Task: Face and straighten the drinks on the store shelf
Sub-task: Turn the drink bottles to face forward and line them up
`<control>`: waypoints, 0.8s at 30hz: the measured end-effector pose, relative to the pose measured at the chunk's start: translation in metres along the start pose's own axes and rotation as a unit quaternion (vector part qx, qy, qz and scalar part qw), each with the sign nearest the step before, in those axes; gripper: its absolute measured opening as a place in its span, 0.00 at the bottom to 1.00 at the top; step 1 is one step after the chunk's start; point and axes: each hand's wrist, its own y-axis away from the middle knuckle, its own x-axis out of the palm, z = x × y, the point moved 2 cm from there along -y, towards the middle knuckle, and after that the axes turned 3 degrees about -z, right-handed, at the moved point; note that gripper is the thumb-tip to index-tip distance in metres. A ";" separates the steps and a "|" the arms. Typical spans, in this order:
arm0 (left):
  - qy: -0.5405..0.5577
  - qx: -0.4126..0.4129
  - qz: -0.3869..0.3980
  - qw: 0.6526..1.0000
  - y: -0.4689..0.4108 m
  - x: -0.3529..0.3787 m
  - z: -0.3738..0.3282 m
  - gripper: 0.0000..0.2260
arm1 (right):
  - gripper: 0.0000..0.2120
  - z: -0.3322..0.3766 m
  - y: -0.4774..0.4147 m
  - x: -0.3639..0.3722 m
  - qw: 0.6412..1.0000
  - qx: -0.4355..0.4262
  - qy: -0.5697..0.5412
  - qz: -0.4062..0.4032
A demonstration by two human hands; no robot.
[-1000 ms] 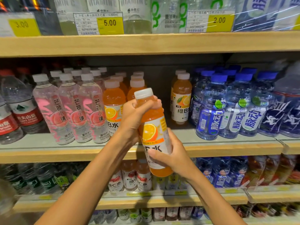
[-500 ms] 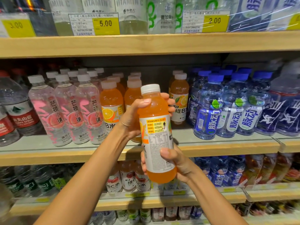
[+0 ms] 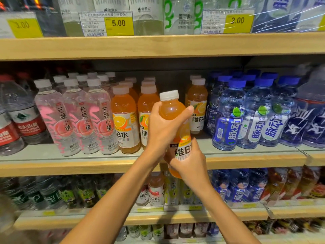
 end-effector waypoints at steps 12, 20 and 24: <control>0.310 -0.184 0.215 0.908 -0.019 -0.018 -0.010 0.19 | 0.41 0.001 0.002 -0.016 0.827 0.133 -0.374 0.399; 0.425 -0.188 0.353 0.812 -0.017 -0.016 -0.005 0.25 | 0.27 0.013 0.007 0.000 0.850 0.085 -0.340 0.392; 0.263 -0.150 0.278 0.911 -0.018 -0.026 0.004 0.35 | 0.22 0.008 0.006 -0.005 0.909 0.061 -0.284 0.299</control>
